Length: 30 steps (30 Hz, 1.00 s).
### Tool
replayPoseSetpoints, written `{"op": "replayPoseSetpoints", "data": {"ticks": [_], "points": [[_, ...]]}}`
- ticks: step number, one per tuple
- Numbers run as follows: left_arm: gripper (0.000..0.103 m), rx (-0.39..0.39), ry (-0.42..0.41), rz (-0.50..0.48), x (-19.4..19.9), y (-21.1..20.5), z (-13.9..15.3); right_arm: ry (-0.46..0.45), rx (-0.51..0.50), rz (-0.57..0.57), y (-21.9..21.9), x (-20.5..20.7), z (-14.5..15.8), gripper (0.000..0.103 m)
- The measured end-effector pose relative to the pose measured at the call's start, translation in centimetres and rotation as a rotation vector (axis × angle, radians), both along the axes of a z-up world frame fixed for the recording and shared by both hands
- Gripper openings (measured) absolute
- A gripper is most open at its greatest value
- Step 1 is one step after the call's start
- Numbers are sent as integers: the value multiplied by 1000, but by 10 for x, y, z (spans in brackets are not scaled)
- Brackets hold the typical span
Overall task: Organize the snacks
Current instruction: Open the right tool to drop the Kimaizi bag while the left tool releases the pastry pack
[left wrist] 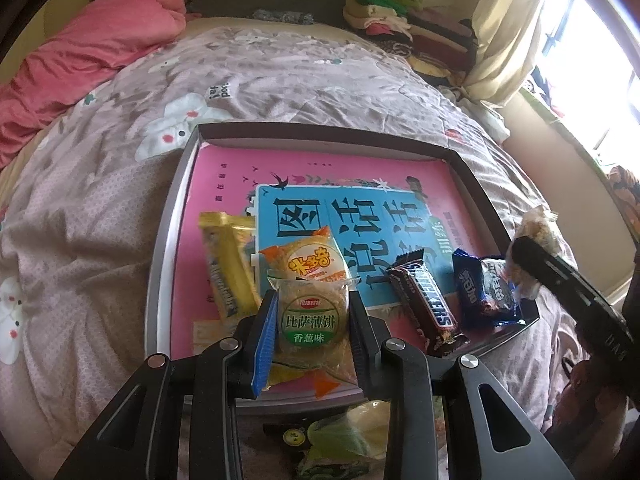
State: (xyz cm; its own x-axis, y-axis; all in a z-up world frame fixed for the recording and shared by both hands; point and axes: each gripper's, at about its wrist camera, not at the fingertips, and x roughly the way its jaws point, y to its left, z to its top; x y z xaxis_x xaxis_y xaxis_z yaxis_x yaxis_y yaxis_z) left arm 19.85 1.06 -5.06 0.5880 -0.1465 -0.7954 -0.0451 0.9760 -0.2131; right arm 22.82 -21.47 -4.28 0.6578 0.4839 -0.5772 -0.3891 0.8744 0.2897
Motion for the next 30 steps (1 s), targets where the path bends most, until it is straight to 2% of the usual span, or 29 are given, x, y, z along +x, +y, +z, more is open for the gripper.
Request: {"op": "replayPoseSetpoints", "data": {"ticks": [13,30], "points": [[34,2,19,5,3,0,-7,86,-44,118,32,0,-24,41],[34,5,19,20,4,4,-8,78,-90,98,34,3,-27,42]]}}
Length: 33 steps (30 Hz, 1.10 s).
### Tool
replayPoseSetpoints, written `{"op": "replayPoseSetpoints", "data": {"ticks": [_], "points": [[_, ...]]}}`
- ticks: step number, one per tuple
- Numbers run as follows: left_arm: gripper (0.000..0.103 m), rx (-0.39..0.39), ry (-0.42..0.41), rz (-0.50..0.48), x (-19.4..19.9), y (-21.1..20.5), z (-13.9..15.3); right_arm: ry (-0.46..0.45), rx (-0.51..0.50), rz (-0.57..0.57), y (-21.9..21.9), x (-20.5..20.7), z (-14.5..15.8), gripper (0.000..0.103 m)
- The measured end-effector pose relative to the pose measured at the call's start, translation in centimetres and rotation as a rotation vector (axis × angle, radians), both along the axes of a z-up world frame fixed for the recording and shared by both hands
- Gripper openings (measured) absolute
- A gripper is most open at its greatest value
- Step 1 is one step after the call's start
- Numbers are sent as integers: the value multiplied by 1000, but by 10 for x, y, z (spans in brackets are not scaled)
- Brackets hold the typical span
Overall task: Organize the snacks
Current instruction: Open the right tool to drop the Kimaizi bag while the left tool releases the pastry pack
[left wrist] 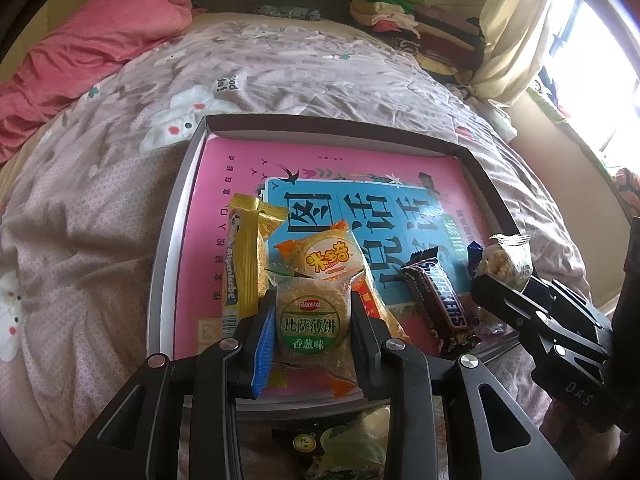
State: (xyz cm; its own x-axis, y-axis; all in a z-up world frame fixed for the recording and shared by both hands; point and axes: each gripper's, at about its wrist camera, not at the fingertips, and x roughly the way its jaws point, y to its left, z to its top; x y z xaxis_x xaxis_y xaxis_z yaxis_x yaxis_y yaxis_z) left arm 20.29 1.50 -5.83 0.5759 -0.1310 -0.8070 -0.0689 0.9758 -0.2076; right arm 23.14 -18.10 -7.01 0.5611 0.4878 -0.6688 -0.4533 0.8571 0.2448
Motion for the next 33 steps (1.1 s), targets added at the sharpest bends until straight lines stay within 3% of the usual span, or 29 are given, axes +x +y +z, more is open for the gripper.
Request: {"op": "replayPoseSetpoints", "data": {"ticks": [22,33], "points": [[34,2,-1,1,0,1,0,28,17,9,2,0,-3,46],[43,-3,-5,-1,-1,2,3,18,29,-5,-3,-1,0,50]]}}
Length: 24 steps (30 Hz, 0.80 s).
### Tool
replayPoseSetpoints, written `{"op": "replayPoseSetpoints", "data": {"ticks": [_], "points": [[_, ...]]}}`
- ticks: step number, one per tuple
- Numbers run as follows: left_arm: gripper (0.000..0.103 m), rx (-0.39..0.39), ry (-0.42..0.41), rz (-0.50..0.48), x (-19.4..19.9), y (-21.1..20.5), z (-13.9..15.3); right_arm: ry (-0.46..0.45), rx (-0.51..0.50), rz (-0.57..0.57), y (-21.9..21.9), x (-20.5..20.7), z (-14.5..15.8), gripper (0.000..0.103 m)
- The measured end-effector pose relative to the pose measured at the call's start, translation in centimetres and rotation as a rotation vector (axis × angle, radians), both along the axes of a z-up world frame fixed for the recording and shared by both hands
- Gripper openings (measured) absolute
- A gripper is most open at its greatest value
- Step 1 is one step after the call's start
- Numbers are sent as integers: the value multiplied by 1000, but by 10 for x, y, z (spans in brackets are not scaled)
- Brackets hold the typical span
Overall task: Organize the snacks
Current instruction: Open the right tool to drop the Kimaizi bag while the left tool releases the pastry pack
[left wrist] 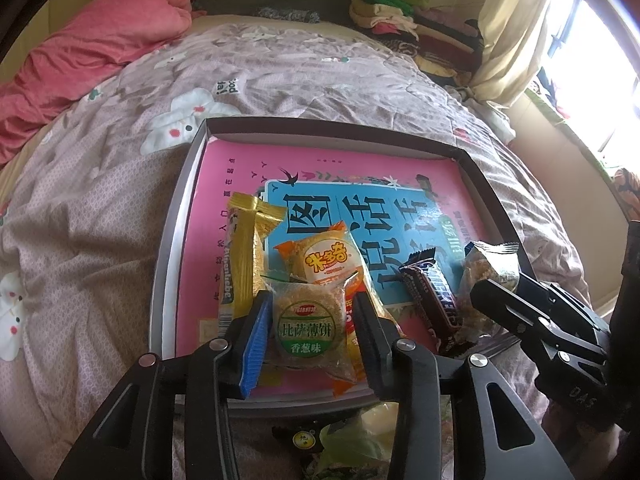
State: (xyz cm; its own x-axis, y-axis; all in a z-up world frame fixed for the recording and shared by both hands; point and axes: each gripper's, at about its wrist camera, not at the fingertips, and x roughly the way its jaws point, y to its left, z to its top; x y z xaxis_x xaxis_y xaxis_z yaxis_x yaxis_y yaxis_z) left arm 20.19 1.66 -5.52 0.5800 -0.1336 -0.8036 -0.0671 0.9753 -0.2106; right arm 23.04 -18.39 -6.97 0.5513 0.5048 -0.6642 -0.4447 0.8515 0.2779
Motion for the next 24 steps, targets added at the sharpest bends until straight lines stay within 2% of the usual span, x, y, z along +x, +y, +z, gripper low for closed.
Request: {"op": "replayPoseSetpoints", "data": {"ticks": [24], "points": [[66,-23,-30,-4,-9,1,11,-44,1,-22,-6,-6,9,55]]}}
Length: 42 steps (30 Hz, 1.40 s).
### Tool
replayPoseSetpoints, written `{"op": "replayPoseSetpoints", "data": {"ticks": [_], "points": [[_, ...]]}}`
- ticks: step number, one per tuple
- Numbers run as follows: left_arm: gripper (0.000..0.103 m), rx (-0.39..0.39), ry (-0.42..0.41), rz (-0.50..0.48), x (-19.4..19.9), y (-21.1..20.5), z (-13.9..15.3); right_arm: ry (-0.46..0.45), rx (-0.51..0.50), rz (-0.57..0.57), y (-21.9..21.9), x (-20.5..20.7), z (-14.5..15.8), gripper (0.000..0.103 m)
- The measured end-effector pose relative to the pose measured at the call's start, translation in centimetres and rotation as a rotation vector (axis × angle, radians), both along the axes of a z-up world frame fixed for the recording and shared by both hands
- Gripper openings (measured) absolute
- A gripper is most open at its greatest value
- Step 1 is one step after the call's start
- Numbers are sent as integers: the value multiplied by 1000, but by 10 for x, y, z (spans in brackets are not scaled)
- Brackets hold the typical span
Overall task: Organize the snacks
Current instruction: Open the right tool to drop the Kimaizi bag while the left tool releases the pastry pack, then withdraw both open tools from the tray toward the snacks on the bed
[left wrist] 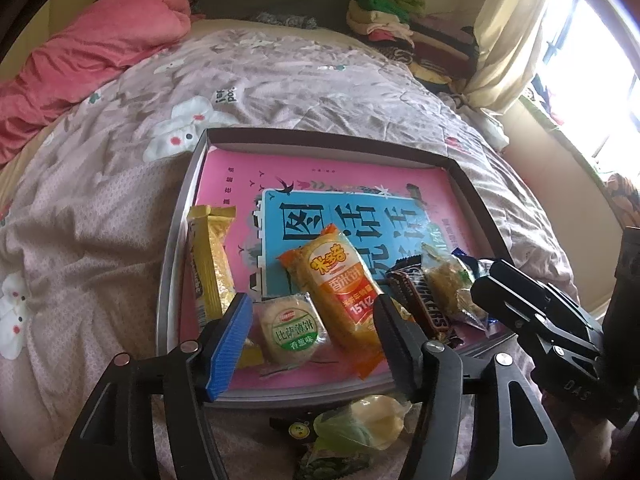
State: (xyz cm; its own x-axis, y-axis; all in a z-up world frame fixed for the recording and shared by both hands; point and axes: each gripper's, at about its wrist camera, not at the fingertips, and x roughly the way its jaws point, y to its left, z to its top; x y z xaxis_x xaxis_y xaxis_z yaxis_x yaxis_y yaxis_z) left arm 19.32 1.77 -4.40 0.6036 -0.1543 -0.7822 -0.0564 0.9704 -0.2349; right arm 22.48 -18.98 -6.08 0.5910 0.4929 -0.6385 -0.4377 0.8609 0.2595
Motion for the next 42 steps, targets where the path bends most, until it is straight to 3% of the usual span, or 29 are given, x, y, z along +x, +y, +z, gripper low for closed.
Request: {"op": "replayPoseSetpoints", "data": {"ticks": [9,26,42], "points": [[75,-7,-26,2,-4,2,9,-26,22,-5,-5,-2,7,60],[77,8,-84,6,-22,7,35,-110,56,6,-10,-19,26,72],[79,41,-79,-27,-41,1,39,-151,78,5,-16,-38,35,80]]}}
